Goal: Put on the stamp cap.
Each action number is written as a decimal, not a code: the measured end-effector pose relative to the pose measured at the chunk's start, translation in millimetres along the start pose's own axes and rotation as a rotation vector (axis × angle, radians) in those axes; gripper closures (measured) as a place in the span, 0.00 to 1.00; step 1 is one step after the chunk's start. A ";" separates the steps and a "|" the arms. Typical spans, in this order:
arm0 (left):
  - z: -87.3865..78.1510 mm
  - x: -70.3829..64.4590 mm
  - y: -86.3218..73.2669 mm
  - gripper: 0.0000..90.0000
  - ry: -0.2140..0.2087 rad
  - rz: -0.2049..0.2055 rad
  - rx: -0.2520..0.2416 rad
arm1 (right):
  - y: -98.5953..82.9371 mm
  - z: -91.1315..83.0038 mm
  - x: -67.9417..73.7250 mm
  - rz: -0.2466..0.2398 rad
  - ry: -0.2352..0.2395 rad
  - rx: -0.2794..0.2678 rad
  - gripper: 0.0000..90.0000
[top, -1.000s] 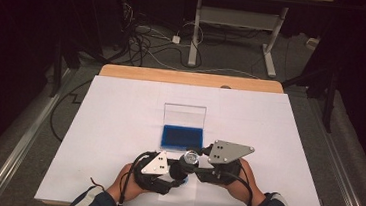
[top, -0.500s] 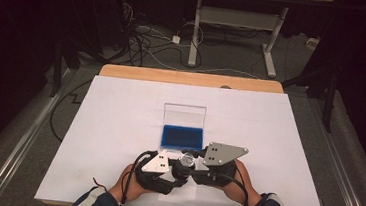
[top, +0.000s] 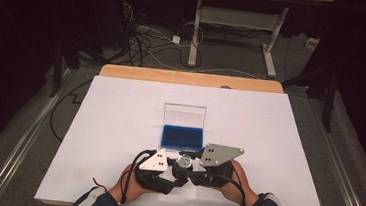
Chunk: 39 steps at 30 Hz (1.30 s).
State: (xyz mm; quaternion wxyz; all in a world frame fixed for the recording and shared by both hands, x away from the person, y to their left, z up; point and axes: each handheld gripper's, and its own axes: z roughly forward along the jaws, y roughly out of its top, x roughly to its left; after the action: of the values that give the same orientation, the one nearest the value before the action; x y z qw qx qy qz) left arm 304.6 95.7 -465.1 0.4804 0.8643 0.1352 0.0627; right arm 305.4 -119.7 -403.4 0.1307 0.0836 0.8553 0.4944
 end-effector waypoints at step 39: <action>-2.3 -4.8 0.7 0.41 0.064 0.027 0.016 | -7.2 3.4 -3.7 0.042 0.038 -0.013 0.63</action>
State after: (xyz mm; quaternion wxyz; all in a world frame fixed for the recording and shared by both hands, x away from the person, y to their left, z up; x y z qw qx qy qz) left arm 299.5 95.8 -463.2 0.4681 0.8674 0.1392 0.0959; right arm 309.8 -121.5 -410.7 0.1044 0.0913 0.8525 0.5040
